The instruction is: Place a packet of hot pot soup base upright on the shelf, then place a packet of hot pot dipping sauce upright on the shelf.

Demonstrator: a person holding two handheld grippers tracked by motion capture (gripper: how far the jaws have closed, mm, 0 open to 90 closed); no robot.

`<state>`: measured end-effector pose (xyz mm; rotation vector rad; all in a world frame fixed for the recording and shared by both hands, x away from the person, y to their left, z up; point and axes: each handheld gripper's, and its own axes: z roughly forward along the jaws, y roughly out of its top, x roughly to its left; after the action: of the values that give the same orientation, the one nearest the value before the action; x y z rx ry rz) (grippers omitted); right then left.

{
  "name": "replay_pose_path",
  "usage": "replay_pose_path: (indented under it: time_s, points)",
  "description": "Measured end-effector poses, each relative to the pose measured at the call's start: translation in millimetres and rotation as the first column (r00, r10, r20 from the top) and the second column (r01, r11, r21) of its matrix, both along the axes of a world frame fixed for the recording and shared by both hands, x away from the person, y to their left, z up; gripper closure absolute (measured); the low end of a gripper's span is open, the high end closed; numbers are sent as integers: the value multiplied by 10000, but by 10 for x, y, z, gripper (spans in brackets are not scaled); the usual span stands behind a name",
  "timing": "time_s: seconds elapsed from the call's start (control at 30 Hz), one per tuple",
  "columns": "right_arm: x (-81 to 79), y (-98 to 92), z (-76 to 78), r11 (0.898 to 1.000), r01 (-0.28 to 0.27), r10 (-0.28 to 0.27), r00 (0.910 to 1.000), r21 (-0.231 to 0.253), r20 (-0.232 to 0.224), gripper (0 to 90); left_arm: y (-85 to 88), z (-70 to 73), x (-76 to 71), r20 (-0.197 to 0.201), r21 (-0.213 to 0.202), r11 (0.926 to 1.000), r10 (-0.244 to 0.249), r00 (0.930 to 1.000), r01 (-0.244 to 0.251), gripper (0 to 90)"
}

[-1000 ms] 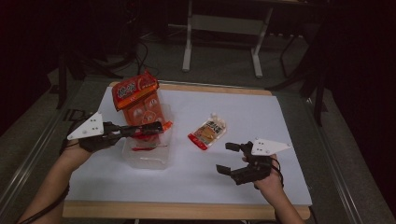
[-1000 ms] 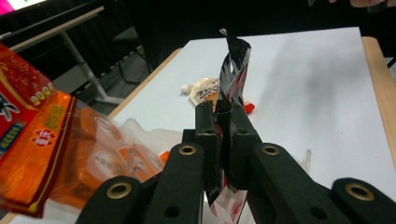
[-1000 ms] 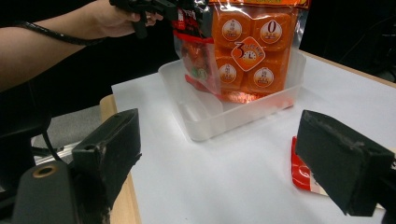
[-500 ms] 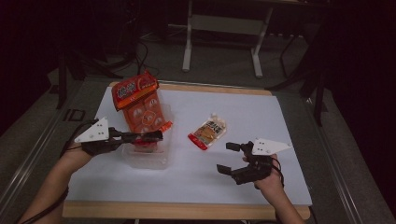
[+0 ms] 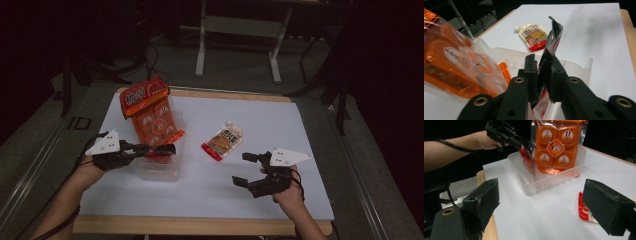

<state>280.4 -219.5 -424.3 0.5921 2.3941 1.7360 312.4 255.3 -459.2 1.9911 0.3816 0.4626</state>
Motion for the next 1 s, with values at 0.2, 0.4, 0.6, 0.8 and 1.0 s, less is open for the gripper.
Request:
replay_pose_path:
  time_s: [0.2,0.4,0.6,0.8,1.0]
  points:
    - [1,0,7,10000,38,-38,10000,8,31,143,-23,36,-10,-130,-318,9979,552,9984,-556,587]
    - [5,-13,5,9999,124,-124,9999,-39,66,143,-74,131,-31,-325,-521,9876,1466,9887,-1482,212]
    - [17,-32,10,9994,332,-330,9993,-90,171,143,-178,266,-101,-724,-951,9828,1517,9858,-1582,31]
    - [31,-58,22,9973,678,-659,9961,-294,594,143,-295,378,-212,-763,-1538,9777,1325,9882,-1429,23]
    - [52,-84,32,9930,1047,-1002,9917,-548,802,165,-416,425,-343,-783,-1855,9723,1298,9884,-1423,23]
